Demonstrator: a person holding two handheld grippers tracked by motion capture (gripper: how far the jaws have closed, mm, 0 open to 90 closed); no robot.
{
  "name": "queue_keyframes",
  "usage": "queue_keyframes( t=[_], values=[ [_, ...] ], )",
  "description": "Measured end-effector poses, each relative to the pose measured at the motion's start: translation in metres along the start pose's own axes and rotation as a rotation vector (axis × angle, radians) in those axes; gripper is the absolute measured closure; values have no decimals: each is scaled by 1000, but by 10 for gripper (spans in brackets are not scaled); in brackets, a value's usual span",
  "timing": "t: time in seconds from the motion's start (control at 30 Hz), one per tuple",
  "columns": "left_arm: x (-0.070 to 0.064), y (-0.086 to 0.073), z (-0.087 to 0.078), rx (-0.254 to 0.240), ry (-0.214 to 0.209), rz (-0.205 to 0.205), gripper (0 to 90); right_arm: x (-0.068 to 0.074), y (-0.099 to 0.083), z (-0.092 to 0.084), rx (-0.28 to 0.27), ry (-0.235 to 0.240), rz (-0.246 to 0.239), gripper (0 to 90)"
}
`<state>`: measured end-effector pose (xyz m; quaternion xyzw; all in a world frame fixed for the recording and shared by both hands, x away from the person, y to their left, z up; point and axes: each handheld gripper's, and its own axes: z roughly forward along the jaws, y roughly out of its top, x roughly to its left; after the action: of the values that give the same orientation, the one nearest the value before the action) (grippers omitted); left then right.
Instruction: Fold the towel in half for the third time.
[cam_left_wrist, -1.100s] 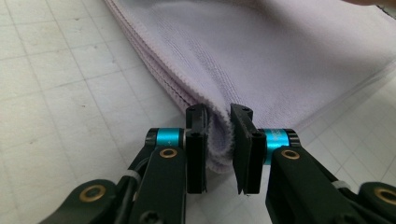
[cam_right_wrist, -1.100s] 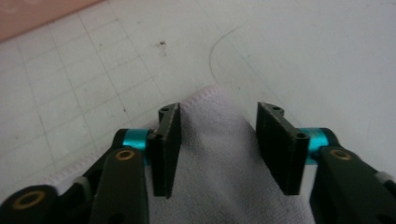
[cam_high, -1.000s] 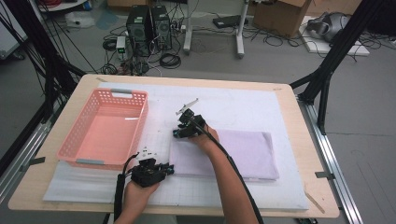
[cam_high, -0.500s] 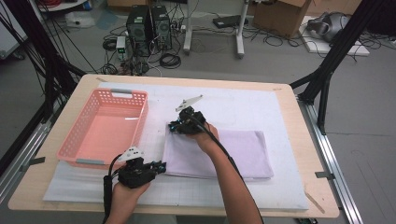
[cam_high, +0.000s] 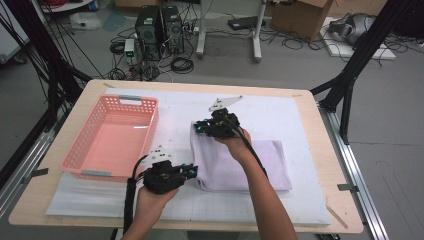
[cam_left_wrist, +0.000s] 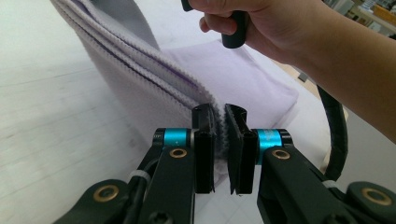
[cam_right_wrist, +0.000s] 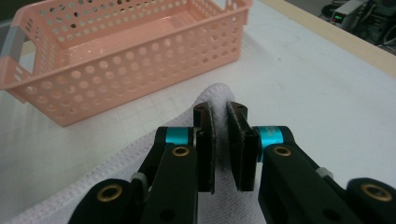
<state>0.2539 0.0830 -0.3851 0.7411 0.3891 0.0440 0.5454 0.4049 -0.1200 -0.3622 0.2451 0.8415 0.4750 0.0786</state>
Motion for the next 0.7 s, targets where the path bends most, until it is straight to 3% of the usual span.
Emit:
queue_keyframes(
  t=[0.27, 0.7],
  values=[
    [-16, 6, 39, 50, -30, 35, 817, -17, -22, -31, -9, -63, 31, 824],
    [-42, 9, 101, 104, -87, 47, 812, -45, -66, -76, -10, -146, 96, 823]
  ],
)
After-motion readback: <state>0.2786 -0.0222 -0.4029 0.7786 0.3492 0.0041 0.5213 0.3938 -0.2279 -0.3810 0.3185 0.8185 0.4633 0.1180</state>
